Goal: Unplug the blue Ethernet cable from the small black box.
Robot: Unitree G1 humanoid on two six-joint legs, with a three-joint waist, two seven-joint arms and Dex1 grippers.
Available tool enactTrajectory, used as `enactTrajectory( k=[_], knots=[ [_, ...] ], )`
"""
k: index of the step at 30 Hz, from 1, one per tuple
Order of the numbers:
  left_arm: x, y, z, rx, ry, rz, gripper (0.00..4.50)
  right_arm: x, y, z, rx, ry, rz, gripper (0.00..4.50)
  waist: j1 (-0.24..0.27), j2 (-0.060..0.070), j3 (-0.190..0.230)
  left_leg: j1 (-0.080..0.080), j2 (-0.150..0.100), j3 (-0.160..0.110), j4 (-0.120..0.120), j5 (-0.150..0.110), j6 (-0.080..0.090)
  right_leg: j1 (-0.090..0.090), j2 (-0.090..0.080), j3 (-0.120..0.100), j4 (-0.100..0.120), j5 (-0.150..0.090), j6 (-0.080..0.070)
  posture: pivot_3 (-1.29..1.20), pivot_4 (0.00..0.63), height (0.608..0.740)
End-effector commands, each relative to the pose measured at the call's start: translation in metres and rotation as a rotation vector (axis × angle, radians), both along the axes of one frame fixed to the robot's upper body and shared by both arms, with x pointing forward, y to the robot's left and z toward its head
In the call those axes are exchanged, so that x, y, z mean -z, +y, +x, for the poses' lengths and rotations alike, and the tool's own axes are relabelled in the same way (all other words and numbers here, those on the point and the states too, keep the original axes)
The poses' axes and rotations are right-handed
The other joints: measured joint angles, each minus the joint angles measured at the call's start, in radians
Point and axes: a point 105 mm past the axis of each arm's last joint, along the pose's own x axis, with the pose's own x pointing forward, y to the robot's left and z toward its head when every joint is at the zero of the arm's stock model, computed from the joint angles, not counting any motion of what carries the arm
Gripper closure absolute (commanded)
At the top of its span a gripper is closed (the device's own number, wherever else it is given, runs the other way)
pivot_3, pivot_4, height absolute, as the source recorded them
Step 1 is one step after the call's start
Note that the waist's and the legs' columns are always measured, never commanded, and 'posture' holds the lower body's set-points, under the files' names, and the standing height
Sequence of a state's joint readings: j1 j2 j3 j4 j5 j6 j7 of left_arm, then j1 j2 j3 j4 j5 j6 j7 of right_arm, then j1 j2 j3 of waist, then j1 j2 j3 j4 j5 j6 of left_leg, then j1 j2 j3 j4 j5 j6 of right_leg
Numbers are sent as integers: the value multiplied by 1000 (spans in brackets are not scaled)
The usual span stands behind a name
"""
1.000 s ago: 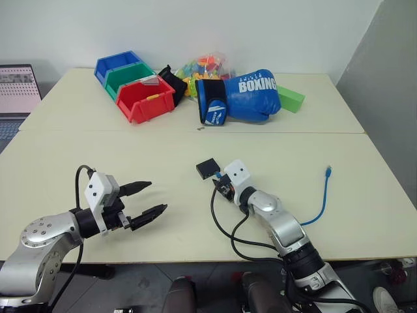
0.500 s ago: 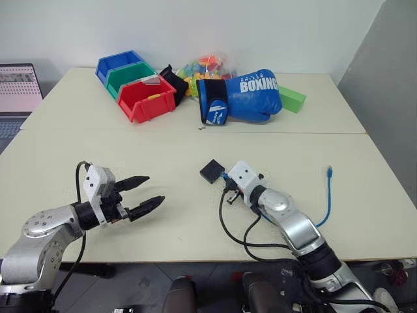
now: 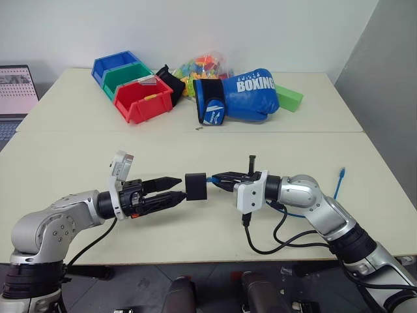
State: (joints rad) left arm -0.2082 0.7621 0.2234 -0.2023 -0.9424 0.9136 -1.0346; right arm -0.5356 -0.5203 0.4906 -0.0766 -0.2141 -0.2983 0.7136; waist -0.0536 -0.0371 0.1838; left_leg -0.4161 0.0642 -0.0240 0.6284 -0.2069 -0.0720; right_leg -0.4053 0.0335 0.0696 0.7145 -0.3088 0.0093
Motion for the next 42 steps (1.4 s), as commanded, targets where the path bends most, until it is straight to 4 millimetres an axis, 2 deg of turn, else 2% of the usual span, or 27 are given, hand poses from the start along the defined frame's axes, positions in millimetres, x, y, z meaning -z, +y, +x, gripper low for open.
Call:
enactTrajectory(
  k=[1,8,9,10,14,24,25,32,33,39,42],
  knots=[
    [-10,-13,1,30,-56,-11,0,-15,7,-6,-51,-51,33,4356,3,0,0,0,0,0,0,0,0,0,0,0,0,0,0,0,150,740],
    [-5,-15,-2,40,-34,-9,0,-24,15,-9,-78,-57,73,4356,5,0,0,0,0,-1,0,0,0,0,0,0,0,1,-1,0,150,740],
    [-5,-15,-1,39,-35,-10,346,-24,15,-10,-80,-57,75,4356,5,0,0,0,0,-1,0,0,0,0,0,0,0,1,-1,0,150,740],
    [-6,-14,-2,42,-31,-13,436,-25,15,-10,-84,-60,75,4356,6,0,0,0,0,-1,0,0,0,0,0,0,0,1,-1,0,150,740],
    [-5,-12,-3,47,-15,-18,1273,-27,16,-11,-93,-73,82,4356,6,0,0,0,0,-1,0,0,0,0,0,0,0,1,-1,0,150,740],
    [-1,-13,-2,40,-4,-15,3566,-32,20,-13,-108,-106,92,4356,6,0,0,0,0,-1,0,0,0,0,0,0,0,0,-1,0,150,740],
    [-1,-13,-1,40,-4,-15,3702,-32,21,-14,-112,-110,88,4356,6,0,0,0,0,-1,0,0,0,0,0,0,0,0,-1,0,150,740],
    [0,-15,-1,47,-7,-15,3716,-30,22,-16,-122,-129,62,4356,6,0,0,0,0,-1,0,0,0,0,0,0,0,1,-1,0,150,740],
    [0,-15,-2,49,-6,-14,3716,-30,21,-16,-125,-124,54,3653,6,0,0,0,0,-1,0,0,0,0,0,0,0,1,-1,0,150,740],
    [-1,-14,-3,79,-23,6,3716,-31,12,-23,-143,-15,24,2412,7,0,0,0,0,-1,0,0,0,0,0,0,0,1,-1,0,150,740],
    [-1,-15,-4,111,-48,27,3716,-38,5,-31,-141,170,59,1681,9,0,0,0,0,-1,0,0,0,0,0,0,0,1,-1,0,150,740]
  ],
)
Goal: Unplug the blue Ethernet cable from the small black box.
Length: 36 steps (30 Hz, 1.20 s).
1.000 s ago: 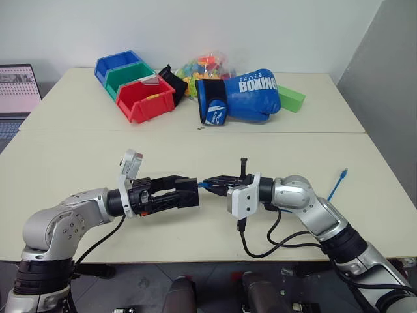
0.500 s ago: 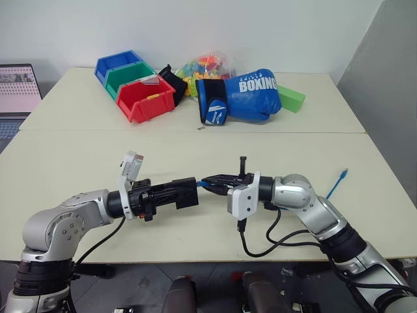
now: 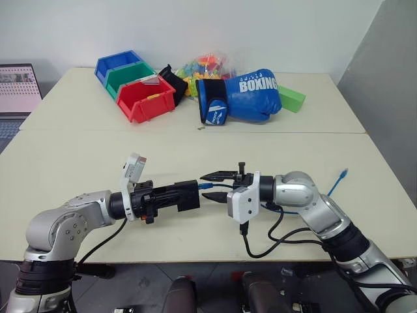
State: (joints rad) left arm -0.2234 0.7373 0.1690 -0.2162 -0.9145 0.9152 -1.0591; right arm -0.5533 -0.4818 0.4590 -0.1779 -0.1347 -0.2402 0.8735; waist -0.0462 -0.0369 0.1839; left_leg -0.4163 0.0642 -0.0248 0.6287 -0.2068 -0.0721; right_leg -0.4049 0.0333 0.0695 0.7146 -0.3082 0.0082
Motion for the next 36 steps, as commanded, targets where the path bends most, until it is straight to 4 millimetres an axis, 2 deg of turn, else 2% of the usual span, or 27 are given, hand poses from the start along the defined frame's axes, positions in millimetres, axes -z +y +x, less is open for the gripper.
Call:
enactTrajectory(
  k=[1,3,5,12,20,36],
  knots=[
    [-8,-1,-2,64,-73,31,3716,-23,-10,-15,-13,243,82,1430,2,0,0,0,0,0,0,0,0,0,0,0,0,0,0,0,150,740],
    [-8,-2,-4,103,-109,54,3716,-30,-14,-18,6,496,154,1390,3,0,0,0,0,0,0,0,0,0,0,0,0,0,0,0,150,740],
    [-9,-2,-5,126,-129,58,3716,-34,-16,-18,19,671,201,1390,2,0,0,0,0,0,0,0,0,0,0,0,0,0,0,0,150,740],
    [-17,-4,-6,167,-199,31,3716,-27,-15,-14,49,1026,278,1390,1,0,0,0,0,0,0,0,0,0,0,0,0,-1,1,0,150,740],
    [-17,-2,-7,174,-210,35,3716,-18,-7,-15,31,1161,266,1390,-4,0,0,0,0,0,0,0,0,0,0,0,-1,-2,4,0,150,740],
    [-17,-4,-10,174,-218,32,3716,-14,-3,-8,28,1209,258,1390,-8,1,0,-1,0,0,-1,0,0,-1,0,0,-1,-3,4,0,150,740]
  ],
)
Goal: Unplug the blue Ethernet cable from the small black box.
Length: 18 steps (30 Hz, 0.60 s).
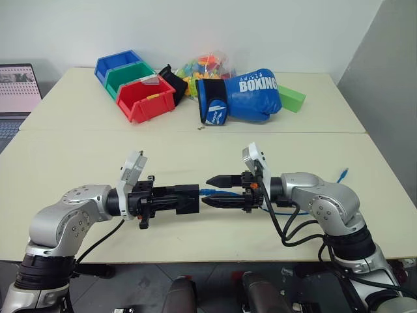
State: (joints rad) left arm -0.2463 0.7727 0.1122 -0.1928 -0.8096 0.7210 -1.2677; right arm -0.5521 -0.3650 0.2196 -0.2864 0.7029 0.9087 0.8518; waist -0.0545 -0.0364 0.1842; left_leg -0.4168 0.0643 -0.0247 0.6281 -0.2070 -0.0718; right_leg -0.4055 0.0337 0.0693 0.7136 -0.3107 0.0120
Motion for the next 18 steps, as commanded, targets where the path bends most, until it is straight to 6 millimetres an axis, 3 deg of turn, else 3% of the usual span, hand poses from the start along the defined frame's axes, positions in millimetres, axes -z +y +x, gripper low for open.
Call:
enactTrajectory(
  k=[1,5,15,18],
  knots=[
    [-9,-3,-3,14,-46,-4,3716,-11,4,-4,-43,-32,26,1390,0,0,0,0,0,0,0,0,0,0,0,0,0,0,0,0,150,740],
    [-9,-4,-2,14,-48,-9,3716,-10,4,-4,-46,-42,13,1871,0,0,0,0,0,0,0,0,0,0,0,0,0,0,0,0,150,740],
    [-10,-9,-4,20,-44,-19,3716,-8,6,-5,-53,-48,-1,4240,0,0,0,0,0,0,0,0,0,0,0,0,0,0,0,0,150,740],
    [-10,-9,-5,25,-43,-16,3717,-8,5,-6,-64,-41,1,4395,0,0,0,0,0,0,0,0,0,0,0,0,0,0,0,0,150,740]
  ],
)
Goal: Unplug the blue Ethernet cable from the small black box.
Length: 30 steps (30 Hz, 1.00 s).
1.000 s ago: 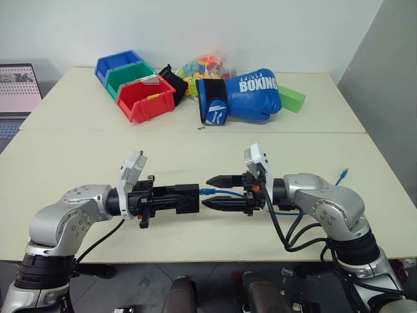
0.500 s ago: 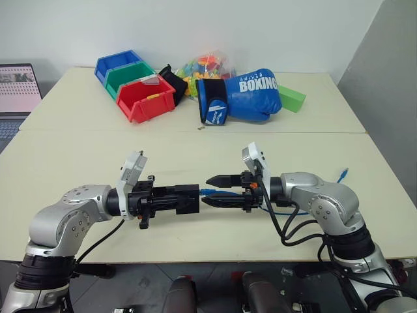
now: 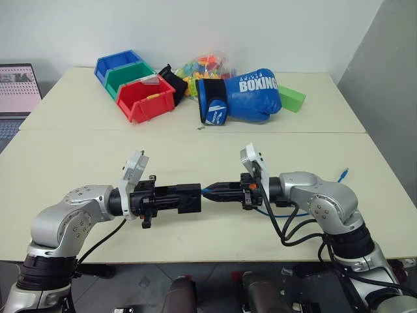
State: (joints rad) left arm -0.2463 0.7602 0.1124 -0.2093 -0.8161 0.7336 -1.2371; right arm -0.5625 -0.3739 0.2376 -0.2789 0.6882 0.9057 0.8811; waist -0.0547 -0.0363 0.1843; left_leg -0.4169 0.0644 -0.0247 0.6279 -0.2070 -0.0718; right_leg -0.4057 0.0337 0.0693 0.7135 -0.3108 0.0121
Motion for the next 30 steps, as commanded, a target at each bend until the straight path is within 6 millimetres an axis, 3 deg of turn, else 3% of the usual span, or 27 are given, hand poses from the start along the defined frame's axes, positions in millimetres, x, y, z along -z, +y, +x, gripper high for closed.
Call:
enactTrajectory(
  k=[1,9,23,28,30],
  knots=[
    [-10,-6,-6,39,-44,-11,3717,-10,4,-5,-40,-32,20,4395,0,0,0,0,0,0,0,0,0,0,0,0,0,0,0,0,150,740],
    [-10,-6,-9,55,-40,-8,3717,-9,1,-5,-53,-8,12,4401,0,0,0,0,0,0,0,0,0,0,0,0,0,0,0,0,150,740],
    [2,21,-14,-59,-11,37,3717,9,-48,28,190,38,-23,4411,0,1,1,0,0,0,0,0,0,0,0,1,-1,0,0,0,150,740],
    [3,27,-4,-150,-20,41,3717,15,-71,77,520,-177,-101,4411,-1,1,1,0,0,0,0,0,0,0,0,1,-1,0,0,0,150,740],
    [5,27,8,-219,-53,57,3717,21,-88,118,800,-320,-203,4411,-2,1,1,0,0,1,0,0,0,-1,0,1,-1,0,0,0,150,740]
  ],
)
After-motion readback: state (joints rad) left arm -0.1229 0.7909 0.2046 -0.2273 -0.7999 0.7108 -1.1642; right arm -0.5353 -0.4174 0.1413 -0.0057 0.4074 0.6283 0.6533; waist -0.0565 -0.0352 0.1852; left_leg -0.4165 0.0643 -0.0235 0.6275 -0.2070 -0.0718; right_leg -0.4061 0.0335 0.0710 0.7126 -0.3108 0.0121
